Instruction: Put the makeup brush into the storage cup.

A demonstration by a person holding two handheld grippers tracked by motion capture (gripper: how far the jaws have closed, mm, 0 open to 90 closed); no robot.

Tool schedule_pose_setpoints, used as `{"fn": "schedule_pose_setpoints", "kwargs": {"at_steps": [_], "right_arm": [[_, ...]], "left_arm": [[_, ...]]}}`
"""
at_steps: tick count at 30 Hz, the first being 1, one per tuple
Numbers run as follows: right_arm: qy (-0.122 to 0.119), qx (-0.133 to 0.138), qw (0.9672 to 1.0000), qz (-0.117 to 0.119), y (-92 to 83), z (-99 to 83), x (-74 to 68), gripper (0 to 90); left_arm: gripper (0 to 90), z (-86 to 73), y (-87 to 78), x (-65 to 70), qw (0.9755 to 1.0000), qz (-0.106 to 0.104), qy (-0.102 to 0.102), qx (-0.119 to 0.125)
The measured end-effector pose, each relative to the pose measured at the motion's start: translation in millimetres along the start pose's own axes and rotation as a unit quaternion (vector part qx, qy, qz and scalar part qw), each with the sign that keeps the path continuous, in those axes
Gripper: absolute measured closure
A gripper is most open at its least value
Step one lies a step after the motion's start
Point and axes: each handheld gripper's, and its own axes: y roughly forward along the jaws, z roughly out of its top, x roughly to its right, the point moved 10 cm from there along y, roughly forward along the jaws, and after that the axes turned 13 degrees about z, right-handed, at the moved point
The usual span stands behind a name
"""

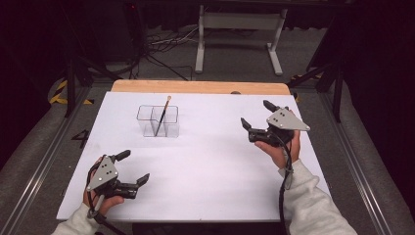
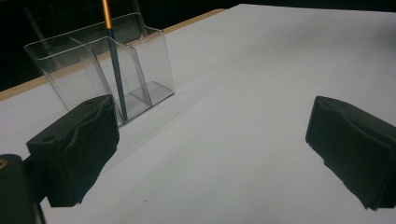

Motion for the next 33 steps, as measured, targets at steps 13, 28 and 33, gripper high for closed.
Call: {"fn": "schedule_pose_setpoints", "kwargs": {"at_steps": [13, 28, 33], "right_arm": [[-0.003, -0.015, 0.9999, -0.004, -13.5, -15.1, 1.1, 12.1], [0.005, -0.027, 0.9996, -0.007, -27.8, -38.5, 1.2, 11.9], [0.008, -0.031, 0.9994, -0.012, -35.7, -47.5, 2.8, 11.9]], "left_arm": [[3.4, -0.7, 0.6, 0.3, 1.0000, -0.001, 0.001, -0.002], [3.4, -1.4, 0.8, 1.2, 1.0000, 0.000, 0.003, -0.003], [3.4, -1.9, 1.2, 2.2, 1.0000, -0.003, 0.005, -0.004]]}}
